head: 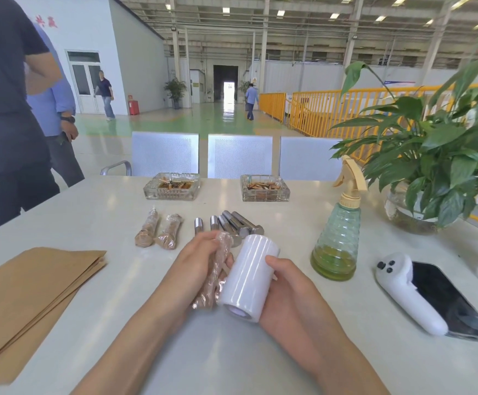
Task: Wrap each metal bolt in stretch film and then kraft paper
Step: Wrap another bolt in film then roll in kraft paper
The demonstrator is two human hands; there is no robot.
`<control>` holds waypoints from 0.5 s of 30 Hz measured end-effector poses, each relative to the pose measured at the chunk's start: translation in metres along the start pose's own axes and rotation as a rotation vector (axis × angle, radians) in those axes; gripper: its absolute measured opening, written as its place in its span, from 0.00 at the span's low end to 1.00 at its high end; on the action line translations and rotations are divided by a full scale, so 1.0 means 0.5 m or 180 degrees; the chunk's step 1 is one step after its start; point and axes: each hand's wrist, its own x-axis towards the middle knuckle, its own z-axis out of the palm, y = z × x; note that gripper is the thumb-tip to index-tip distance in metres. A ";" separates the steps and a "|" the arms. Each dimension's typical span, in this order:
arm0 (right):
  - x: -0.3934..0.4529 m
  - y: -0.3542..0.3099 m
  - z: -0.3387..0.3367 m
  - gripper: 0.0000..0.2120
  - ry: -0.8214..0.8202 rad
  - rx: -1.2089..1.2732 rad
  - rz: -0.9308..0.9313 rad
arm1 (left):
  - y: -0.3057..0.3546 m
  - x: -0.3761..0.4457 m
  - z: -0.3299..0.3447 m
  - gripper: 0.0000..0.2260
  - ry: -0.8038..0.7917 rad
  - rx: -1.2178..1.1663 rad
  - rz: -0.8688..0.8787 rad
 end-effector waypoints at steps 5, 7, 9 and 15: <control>0.007 -0.004 -0.005 0.24 0.0241 0.0222 -0.0088 | 0.005 -0.009 -0.015 0.10 -0.0511 -0.0018 -0.0104; 0.006 -0.004 -0.004 0.24 0.0270 0.0258 -0.0116 | 0.003 -0.015 -0.011 0.08 -0.0539 0.0082 0.0098; 0.001 -0.004 0.000 0.23 0.0191 0.0091 -0.0119 | -0.001 -0.018 -0.004 0.09 -0.0419 0.0373 0.0288; -0.007 -0.001 0.004 0.22 -0.0111 -0.0552 -0.0261 | 0.000 -0.021 -0.004 0.10 -0.0167 0.0833 0.0707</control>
